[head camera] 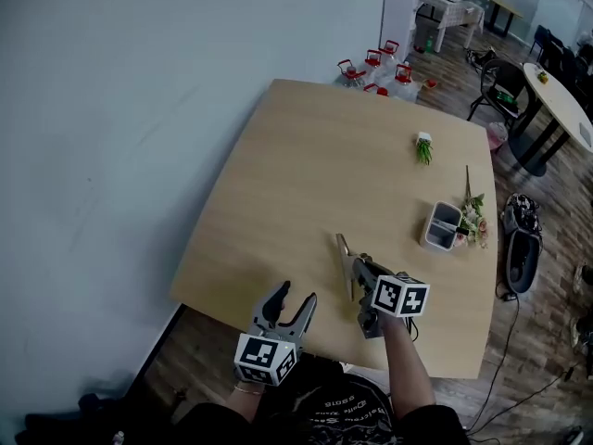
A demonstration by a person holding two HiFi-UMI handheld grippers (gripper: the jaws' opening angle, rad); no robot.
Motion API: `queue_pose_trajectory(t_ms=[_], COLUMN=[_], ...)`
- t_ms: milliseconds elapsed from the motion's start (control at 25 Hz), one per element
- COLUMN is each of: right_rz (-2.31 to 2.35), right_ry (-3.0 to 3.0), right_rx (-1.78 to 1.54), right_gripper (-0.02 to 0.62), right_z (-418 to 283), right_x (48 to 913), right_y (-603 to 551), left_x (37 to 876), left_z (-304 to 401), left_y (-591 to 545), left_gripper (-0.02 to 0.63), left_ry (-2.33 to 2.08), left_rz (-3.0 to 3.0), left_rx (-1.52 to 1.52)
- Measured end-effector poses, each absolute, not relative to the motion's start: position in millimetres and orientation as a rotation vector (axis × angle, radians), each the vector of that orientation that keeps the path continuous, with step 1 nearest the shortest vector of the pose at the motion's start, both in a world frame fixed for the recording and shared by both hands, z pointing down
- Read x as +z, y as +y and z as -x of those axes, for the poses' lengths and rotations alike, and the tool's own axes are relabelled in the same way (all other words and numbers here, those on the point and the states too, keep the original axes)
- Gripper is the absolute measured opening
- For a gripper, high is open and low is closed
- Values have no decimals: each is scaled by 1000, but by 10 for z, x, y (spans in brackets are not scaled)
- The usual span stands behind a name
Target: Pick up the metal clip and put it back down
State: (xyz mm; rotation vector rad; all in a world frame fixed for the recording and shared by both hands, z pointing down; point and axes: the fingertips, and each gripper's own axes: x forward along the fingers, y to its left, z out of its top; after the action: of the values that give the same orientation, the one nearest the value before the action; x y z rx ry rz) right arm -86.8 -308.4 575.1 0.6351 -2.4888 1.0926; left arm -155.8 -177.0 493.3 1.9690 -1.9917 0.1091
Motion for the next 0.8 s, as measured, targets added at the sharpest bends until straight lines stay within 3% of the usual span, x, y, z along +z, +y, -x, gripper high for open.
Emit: queue_pose_trajectory(t_ms=[800], right_rz=[-626], right_ry=[-2334], right_rx=[1264], right_gripper=[17], right_z=[1033], right_x=[6438], right_y=[-3202], left_x=[5137], left_z=[1731], left_y=[-1618], left_gripper=[236], left_ry=[-1973], left_rz=[-1879], left_rx=[137])
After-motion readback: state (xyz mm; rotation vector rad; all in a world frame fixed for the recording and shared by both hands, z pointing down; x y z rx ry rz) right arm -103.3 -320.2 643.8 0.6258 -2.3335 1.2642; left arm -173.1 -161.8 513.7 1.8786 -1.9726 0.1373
